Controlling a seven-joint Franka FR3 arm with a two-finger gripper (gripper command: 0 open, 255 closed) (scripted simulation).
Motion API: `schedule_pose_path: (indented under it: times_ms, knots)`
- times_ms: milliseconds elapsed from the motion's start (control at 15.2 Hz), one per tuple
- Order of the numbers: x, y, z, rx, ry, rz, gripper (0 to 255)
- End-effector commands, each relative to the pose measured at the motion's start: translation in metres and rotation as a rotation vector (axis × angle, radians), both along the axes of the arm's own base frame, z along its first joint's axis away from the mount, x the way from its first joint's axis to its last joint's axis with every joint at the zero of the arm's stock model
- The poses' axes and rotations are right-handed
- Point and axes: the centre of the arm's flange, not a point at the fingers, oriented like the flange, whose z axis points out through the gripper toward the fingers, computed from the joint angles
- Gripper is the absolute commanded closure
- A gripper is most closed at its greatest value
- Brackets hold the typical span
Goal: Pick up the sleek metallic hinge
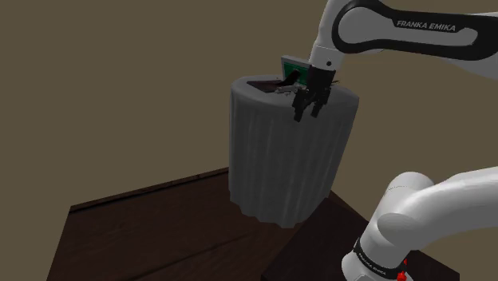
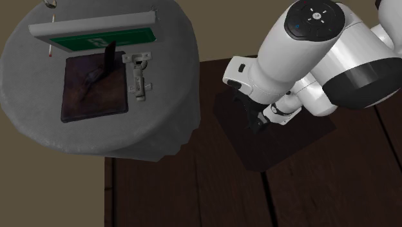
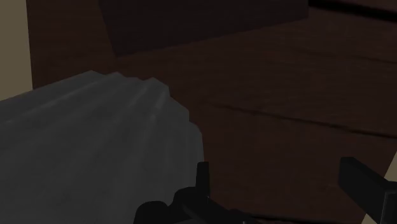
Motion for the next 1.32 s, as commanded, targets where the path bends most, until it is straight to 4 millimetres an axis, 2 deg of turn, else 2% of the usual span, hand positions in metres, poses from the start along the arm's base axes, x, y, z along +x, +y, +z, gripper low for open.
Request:
schedule_pose_path:
  times_ms: [0, 1254]
  knots:
    - [0.000, 0.000, 0.000, 0.000, 0.000, 0.000, 0]
    - [0.180, -0.188, 0.026, 0.089, 0.040, -0.146, 0]
